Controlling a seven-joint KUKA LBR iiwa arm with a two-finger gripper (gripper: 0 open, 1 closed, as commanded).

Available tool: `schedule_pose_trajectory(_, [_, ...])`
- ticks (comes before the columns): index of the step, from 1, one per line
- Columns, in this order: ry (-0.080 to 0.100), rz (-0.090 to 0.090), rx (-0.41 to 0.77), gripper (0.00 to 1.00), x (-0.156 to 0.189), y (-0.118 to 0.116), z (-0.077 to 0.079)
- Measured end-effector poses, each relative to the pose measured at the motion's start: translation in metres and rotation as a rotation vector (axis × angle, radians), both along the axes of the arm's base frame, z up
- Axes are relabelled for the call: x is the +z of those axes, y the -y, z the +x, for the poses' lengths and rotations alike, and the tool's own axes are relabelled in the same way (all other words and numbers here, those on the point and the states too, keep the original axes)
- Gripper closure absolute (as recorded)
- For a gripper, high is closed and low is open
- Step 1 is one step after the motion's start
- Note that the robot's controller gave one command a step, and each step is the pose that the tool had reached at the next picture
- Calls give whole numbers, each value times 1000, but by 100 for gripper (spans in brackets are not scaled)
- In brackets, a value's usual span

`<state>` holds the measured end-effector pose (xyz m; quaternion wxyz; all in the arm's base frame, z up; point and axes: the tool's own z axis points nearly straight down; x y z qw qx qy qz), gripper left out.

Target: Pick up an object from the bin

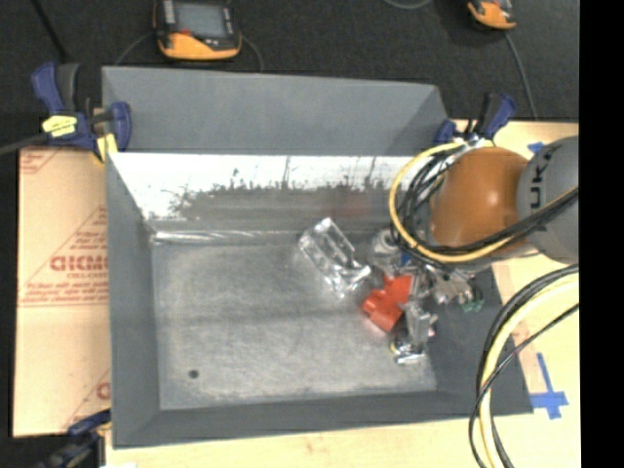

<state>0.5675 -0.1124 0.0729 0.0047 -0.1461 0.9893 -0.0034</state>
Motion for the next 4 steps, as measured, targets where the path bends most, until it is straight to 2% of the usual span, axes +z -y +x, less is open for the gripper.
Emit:
schedule_pose_trajectory(1, [10,6,-1,100,4,-5,2])
schedule_pose_trajectory(2, [-9,2,303,100,52,-3,-64])
schedule_pose_trajectory(3, [-3,0,323,100,116,-1,-59])
schedule_pose_trajectory(4, [-3,-3,621,100,217,14,-48])
